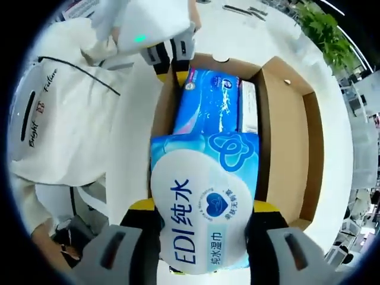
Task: Operate the shoe box by opening the lid, removing the specified soft item, and placing it in the target area until the item is outside and the box remains undamaged.
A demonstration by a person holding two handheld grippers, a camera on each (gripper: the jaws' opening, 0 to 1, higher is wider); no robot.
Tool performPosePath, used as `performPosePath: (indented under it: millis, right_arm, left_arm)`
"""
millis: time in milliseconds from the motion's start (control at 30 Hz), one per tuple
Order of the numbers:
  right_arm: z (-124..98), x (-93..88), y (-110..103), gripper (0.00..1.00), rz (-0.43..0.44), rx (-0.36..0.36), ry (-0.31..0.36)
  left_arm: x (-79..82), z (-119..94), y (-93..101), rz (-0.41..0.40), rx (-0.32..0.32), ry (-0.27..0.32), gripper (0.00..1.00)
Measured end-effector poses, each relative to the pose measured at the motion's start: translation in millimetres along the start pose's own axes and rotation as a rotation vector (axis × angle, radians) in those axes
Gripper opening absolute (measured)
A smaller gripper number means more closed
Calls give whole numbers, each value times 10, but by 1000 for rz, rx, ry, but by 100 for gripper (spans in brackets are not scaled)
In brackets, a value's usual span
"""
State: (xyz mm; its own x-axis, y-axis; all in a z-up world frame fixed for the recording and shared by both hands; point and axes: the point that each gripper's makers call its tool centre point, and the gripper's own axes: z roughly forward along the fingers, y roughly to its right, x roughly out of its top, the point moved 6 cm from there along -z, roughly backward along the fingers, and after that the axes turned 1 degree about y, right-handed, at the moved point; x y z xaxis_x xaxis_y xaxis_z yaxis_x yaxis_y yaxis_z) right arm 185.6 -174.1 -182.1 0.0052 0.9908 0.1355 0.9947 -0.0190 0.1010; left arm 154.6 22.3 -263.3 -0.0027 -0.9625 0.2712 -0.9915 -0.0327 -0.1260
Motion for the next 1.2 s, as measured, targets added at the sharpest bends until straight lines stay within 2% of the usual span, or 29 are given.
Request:
performPosePath:
  millis: [100,233,300,433,800,1033,1200]
  right_arm:
    - [-97,-28,10,56,25,-9,-11]
    - [-208,-81,35,56,-1,-29,-12]
    - [-260,-112,62,56,22,-41,-17]
    - [-315,-130,27,56,8,-57,-34]
    - [-458,-291,-61,56,6,-65,22]
    - [-431,-539,-72,56,39,-56,-24]
    - [-444,-699,-67,56,56,-75,12]
  left_arm:
    - [0,-1,1,-1,-1,2,6]
    - [1,0,10,-2,-1,0,6]
    - [2,-1,9,-3,-2,-1,6]
    - [4,-2,7,-4,-2,0,6]
    - [0,-1,26,-4,1,-1,6]
    - [0,-1,29,-3,-1,2,6]
    - [1,0,30,-3,-6,5,6]
